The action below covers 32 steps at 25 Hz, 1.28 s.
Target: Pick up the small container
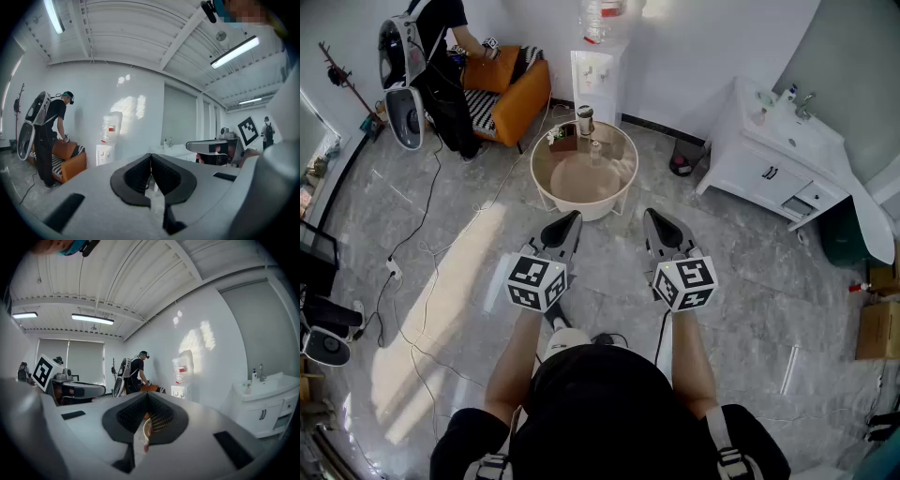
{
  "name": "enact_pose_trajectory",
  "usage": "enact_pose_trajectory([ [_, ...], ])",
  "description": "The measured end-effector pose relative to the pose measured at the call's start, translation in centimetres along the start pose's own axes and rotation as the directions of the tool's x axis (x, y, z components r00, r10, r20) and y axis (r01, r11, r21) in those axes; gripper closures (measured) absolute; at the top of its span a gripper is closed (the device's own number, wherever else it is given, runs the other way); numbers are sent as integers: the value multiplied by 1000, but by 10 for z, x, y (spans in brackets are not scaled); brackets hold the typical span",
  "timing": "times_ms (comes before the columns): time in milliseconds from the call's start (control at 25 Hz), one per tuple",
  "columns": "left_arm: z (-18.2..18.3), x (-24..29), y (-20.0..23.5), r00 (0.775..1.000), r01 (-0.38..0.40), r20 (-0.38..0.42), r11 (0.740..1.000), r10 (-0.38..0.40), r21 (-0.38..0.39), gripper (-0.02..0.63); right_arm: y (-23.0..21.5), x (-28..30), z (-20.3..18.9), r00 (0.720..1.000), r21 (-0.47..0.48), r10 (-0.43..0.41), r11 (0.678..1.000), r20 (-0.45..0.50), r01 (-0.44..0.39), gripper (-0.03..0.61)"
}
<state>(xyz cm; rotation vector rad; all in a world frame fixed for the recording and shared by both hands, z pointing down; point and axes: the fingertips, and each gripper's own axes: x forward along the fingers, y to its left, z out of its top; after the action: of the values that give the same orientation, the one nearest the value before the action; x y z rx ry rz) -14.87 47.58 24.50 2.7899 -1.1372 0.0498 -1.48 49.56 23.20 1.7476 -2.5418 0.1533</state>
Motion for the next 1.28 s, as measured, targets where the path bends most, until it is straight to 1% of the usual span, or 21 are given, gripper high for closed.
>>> enact_pose_trajectory([
  [200, 8, 1, 1, 1000, 2, 5, 1000, -2, 10, 595, 1, 2, 7, 1000, -10, -2, 1000, 6, 3, 575],
  [400, 8, 0, -1, 1000, 4, 5, 1000, -4, 18, 595, 2, 1, 6, 1000, -5, -1, 1000, 11, 1, 575],
  [600, 4, 2, -6, 1000, 5, -3, 1000, -5, 20, 595, 2, -2, 8, 998, 13, 7, 1000, 58, -8, 575],
  [720, -1, 4, -5, 1000, 8, -11, 1000, -8, 14, 595, 6, 5, 2, 999, -1, 36, 999, 31, -36, 575],
  [840, -7, 8, -2, 1000, 15, -26, 1000, -14, 11, 595, 3, 13, -9, 999, -9, 41, 999, -4, -41, 575],
  [920, -6, 15, 4, 999, 19, -30, 1000, -19, 15, 595, -2, 23, -11, 999, 3, 45, 999, -9, -45, 575],
  [1120, -3, 42, 37, 999, 25, -24, 1000, -25, 6, 595, -12, 54, -8, 999, 31, 36, 999, 18, -37, 575],
  [1280, 5, 79, 63, 999, 43, -17, 999, -43, -4, 595, -35, 89, -4, 1000, 30, 12, 999, -9, -12, 575],
])
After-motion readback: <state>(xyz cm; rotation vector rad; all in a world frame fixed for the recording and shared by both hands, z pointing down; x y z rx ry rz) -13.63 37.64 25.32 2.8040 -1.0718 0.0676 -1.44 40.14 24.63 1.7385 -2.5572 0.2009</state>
